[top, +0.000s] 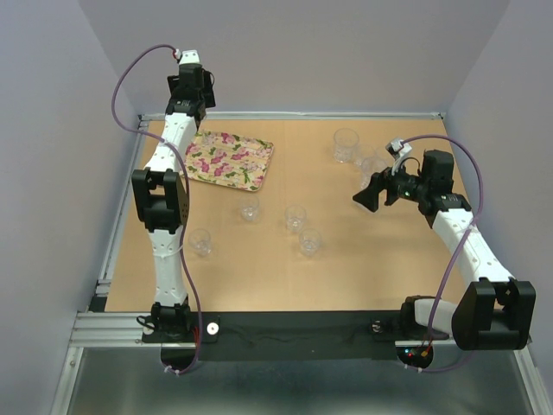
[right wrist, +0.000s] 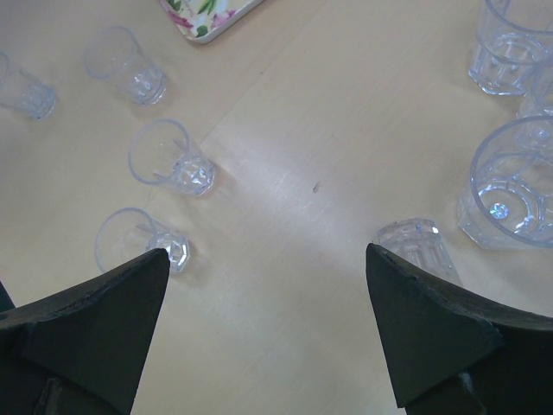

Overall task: Place the glasses into the tray
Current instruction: Place the glass into the tray

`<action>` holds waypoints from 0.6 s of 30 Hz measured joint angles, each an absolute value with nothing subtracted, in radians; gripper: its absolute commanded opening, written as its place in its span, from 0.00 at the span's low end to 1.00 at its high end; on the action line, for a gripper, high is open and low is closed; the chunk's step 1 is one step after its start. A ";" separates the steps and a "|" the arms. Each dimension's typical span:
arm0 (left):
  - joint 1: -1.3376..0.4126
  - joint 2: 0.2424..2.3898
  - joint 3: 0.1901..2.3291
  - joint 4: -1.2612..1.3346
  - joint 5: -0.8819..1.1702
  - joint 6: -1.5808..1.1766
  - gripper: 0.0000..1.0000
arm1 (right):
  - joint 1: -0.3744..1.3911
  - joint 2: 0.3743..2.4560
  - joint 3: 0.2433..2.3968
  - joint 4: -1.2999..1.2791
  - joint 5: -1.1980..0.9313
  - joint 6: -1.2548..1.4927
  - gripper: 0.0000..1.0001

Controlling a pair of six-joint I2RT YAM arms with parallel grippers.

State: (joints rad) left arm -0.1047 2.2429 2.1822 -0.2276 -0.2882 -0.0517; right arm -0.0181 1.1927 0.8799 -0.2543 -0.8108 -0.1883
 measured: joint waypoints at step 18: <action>-0.105 2.162 2.162 -0.211 -0.253 -0.050 0.99 | -0.018 1.193 0.880 -0.254 -0.808 -0.196 1.00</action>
